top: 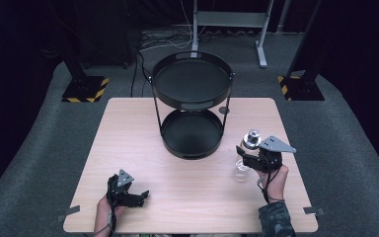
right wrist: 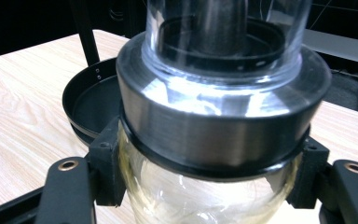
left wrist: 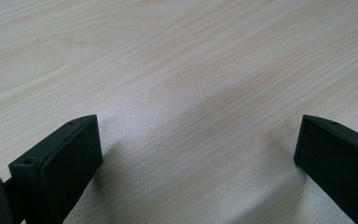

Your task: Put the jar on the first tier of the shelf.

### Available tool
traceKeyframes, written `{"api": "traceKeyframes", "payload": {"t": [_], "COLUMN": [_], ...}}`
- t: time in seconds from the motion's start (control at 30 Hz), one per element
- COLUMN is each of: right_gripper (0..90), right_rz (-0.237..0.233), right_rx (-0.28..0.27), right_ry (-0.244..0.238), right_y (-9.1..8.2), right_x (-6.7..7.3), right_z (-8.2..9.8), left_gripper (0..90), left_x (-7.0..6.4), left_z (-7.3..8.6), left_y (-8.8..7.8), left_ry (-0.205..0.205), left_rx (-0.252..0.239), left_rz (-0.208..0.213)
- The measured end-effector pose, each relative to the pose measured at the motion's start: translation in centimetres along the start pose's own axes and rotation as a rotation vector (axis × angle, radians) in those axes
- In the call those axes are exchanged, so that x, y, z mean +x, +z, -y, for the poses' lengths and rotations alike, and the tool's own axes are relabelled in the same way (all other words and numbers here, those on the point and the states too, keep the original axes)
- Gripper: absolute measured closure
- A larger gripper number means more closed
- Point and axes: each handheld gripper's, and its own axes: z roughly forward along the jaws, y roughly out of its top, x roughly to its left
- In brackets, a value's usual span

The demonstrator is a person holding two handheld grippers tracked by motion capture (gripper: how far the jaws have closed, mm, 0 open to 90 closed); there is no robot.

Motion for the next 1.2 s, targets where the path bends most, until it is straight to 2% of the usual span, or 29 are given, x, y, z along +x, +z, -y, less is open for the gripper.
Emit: {"api": "traceKeyframes", "payload": {"t": [1.2], "right_gripper": [30.6], "right_rz": [-0.069], "right_rx": [0.0], "right_ry": [-0.029], "right_y": [3.4], "right_x": [1.9], "right_z": [-1.8], "left_gripper": [0.4], "left_x": [0.0], "left_z": [0.0], "left_y": [0.0], "left_ry": [0.001], "left_rx": [-0.001], "left_rz": [-0.002]}}
